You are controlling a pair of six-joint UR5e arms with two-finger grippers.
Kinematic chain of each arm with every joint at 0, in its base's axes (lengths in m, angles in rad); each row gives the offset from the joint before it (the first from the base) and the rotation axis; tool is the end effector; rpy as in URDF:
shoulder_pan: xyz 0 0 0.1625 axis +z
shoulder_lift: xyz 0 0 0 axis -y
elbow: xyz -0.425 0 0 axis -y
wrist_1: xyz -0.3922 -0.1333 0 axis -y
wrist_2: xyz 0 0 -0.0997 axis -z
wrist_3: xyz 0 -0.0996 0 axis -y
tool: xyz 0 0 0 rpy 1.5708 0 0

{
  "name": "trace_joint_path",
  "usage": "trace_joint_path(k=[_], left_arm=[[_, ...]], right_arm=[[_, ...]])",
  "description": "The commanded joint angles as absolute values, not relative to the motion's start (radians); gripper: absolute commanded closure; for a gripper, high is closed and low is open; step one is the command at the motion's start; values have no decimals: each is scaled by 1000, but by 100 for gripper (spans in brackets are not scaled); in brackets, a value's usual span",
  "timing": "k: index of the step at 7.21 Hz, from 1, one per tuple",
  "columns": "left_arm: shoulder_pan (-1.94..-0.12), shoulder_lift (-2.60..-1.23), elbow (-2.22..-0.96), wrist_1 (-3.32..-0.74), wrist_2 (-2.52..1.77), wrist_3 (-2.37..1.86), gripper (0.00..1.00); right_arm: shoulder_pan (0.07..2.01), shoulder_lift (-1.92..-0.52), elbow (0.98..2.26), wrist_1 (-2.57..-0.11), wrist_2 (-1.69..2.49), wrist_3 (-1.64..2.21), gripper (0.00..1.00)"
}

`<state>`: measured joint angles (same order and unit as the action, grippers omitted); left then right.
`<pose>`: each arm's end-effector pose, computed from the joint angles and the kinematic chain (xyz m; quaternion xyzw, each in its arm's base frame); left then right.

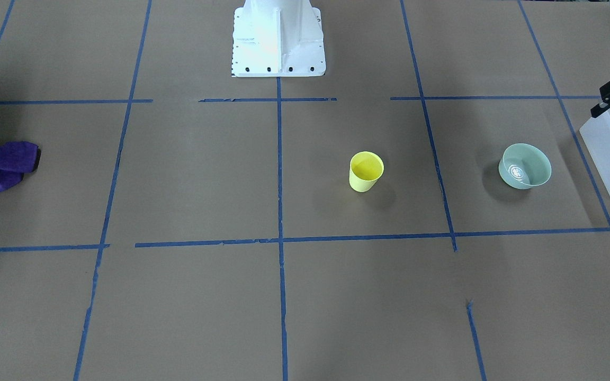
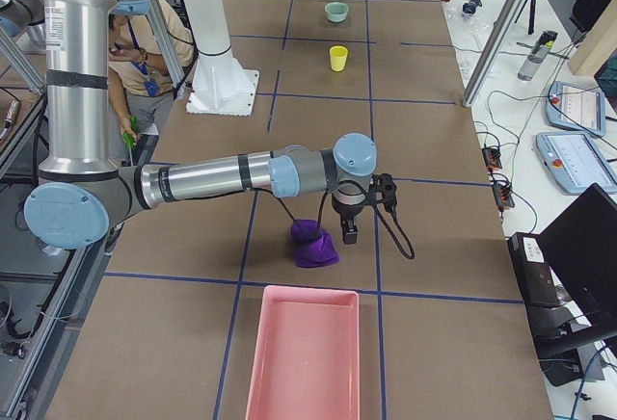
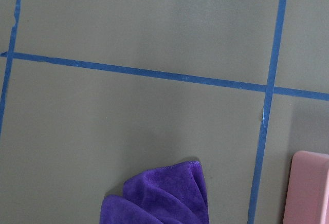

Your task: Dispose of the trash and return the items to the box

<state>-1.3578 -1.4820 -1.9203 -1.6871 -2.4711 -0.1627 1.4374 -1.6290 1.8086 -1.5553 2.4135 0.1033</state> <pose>0.0425 -0.4581 0.5056 0.0859 0.4514 0.1037 0.8821 -0.0043 -0.4755 0.5624 0.0402 -0.4147 -0.0535 0.9075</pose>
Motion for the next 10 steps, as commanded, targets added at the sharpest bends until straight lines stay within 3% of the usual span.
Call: trace_joint_path(k=[1, 3, 5, 6, 8, 10], left_arm=[[-1229, -1486, -1928, -1906, -2467, -491, 0], [-1021, -1517, -1983, -2098, -2416, -1021, 0], [-816, -1619, -2025, -2095, -2233, -1290, 0], [-698, -1685, -2017, -2030, -2077, -1381, 0], [-637, -1980, -1926, -1640, -1958, -1381, 0], [-627, -2006, -1905, -1603, -1885, -1373, 1]], right_arm=[[1437, -1632, 1807, -1521, 2418, 107, 0], [1434, -1654, 1804, -1439, 2418, 103, 0], [1430, -1666, 1801, -1388, 2416, 106, 0], [1427, -1666, 1799, -1390, 2418, 107, 0], [1424, -1664, 1799, -1390, 2419, 110, 0], [1417, -1664, 1778, -1390, 2419, 107, 0]])
